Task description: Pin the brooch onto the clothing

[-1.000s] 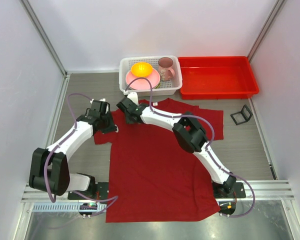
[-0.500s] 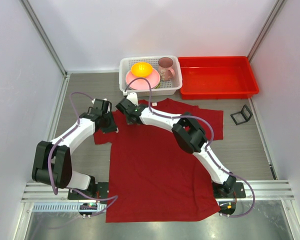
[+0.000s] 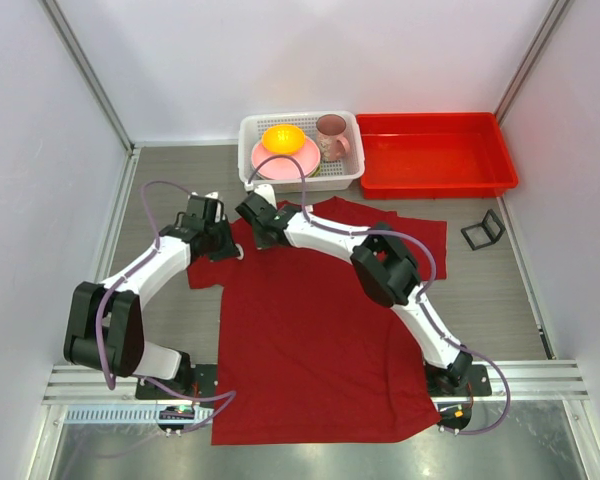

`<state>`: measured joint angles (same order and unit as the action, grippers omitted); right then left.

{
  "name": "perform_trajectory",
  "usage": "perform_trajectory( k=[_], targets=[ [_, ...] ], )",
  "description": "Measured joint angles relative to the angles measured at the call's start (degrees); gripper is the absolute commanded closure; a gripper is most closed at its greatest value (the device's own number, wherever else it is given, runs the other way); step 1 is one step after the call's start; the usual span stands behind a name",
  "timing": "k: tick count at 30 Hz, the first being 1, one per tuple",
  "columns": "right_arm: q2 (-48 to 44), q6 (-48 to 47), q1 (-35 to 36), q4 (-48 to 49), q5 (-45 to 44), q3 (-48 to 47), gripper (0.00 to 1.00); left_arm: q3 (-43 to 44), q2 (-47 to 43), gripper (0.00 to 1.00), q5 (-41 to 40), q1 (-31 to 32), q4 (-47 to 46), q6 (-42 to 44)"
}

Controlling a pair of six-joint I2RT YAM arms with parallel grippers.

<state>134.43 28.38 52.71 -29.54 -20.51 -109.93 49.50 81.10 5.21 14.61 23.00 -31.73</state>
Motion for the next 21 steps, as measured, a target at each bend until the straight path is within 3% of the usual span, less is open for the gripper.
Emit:
perform_trajectory(
  k=[21],
  targets=[
    [-6.51, 5.22, -4.28, 1.38, 14.27, 3.76, 0.99, 0.17, 4.68, 1.0, 2.73, 2.49, -9.33, 2.25]
  ],
)
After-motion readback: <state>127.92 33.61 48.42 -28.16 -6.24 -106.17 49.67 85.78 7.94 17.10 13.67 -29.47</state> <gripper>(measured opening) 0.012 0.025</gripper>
